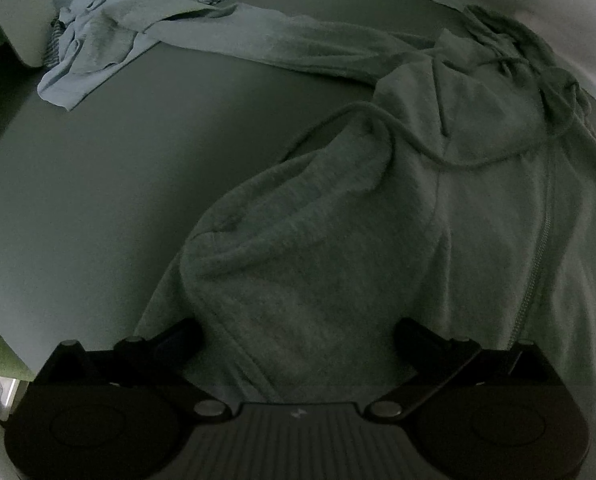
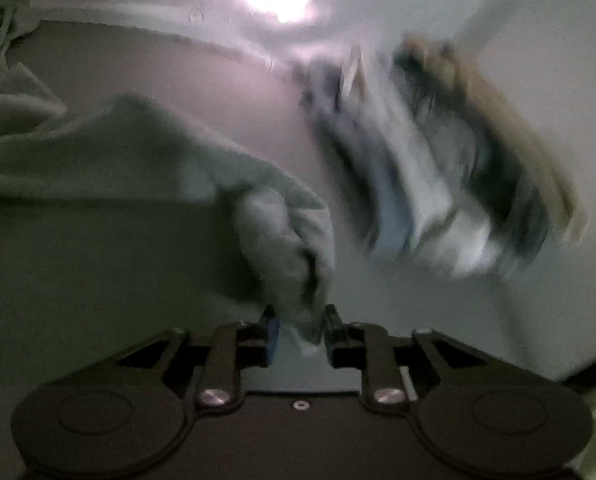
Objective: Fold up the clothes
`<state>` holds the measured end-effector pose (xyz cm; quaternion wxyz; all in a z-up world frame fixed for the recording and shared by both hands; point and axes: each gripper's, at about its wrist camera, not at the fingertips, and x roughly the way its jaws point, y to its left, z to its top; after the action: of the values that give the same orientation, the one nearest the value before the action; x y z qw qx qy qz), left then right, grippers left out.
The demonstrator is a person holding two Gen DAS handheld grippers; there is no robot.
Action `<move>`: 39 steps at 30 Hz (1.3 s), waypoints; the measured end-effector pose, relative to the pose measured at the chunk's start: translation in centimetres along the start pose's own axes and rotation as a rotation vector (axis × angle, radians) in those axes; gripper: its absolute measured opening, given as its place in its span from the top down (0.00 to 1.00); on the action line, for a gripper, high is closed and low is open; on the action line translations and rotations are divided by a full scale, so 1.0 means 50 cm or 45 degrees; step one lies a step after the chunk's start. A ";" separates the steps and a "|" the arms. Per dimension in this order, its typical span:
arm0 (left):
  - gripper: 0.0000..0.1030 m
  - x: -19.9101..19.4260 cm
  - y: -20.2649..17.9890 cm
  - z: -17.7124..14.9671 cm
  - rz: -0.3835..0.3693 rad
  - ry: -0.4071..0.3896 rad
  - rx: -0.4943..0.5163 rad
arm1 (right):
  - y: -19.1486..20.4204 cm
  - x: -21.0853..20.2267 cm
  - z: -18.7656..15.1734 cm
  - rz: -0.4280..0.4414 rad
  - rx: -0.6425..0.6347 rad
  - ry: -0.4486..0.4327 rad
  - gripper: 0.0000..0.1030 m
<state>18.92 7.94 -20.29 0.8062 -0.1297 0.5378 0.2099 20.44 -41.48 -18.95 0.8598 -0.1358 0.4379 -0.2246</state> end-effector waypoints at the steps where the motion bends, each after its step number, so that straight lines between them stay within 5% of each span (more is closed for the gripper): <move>1: 0.00 -0.001 0.000 -0.001 0.000 -0.005 0.000 | -0.009 -0.001 -0.010 0.016 0.064 0.021 0.67; 5: 0.00 -0.003 -0.002 -0.006 0.003 -0.024 -0.001 | -0.052 -0.003 -0.034 0.098 0.324 0.058 0.57; 13: 0.00 -0.002 -0.001 -0.009 0.007 -0.044 -0.005 | -0.069 0.001 -0.035 0.244 0.420 -0.006 0.46; 25: 0.00 -0.005 -0.002 -0.013 0.017 -0.061 -0.021 | -0.044 -0.015 0.000 0.380 0.250 -0.143 0.42; 26: 0.00 -0.004 -0.001 -0.013 0.018 -0.060 -0.022 | -0.039 -0.009 0.003 0.364 0.209 -0.131 0.49; 27: 0.00 -0.004 -0.001 -0.012 0.019 -0.060 -0.024 | -0.035 0.000 0.007 0.340 0.165 -0.106 0.80; 28: 0.00 -0.004 -0.001 -0.011 0.020 -0.058 -0.025 | -0.031 0.008 0.009 0.301 0.125 -0.082 0.94; 39: 0.00 -0.005 -0.002 -0.006 0.032 -0.044 -0.045 | -0.150 -0.031 0.028 -0.491 -0.004 -0.343 0.94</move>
<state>18.62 7.67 -20.19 0.8102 -0.1335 0.5217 0.2315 18.75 -47.11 -13.84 0.8514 -0.2471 0.2853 -0.3641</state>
